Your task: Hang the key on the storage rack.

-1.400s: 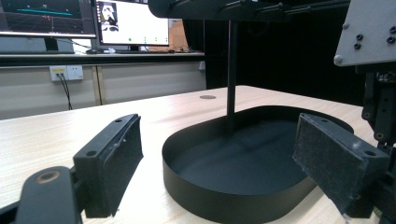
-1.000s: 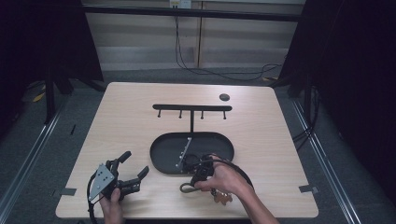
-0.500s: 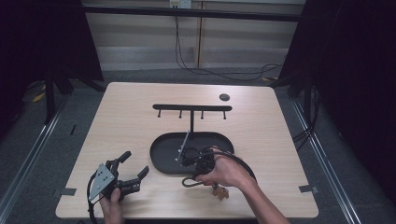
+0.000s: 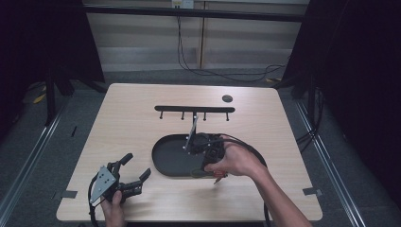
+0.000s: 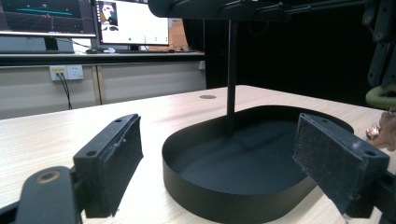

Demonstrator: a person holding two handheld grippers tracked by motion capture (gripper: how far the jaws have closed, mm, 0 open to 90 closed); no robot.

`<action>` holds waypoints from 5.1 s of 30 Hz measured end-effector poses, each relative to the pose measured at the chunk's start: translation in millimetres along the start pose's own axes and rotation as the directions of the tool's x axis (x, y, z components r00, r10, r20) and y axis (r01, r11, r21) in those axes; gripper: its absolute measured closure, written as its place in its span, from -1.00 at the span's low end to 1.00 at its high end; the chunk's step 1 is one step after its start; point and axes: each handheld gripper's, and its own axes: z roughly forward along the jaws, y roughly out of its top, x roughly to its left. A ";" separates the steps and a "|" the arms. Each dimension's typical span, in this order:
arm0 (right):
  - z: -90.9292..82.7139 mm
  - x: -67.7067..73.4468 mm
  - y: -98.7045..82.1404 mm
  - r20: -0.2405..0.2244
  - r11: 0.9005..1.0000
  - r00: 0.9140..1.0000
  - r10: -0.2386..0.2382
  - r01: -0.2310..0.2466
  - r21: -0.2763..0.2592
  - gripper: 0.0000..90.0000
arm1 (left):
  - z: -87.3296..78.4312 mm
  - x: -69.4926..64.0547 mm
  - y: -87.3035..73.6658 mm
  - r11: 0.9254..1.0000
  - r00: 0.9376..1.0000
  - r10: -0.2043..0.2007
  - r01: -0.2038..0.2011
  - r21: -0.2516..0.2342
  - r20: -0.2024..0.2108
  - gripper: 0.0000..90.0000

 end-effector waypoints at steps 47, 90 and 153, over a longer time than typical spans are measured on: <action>-83.4 -66.6 24.0 0.054 0.994 0.996 0.074 -0.069 -0.087 0.91 | 0.2 -0.3 0.1 1.000 1.000 -0.004 0.004 0.006 -0.006 -0.66; -88.8 -100.5 34.3 0.075 0.978 0.984 0.161 -0.148 -0.146 0.81 | 0.2 -0.4 -0.1 1.000 1.000 -0.003 0.003 0.001 -0.004 -0.66; -58.4 -69.3 -24.9 -0.034 0.941 0.981 0.193 -0.195 -0.275 -0.50 | -0.2 0.0 0.1 1.000 1.000 0.002 -0.002 0.008 -0.002 -0.66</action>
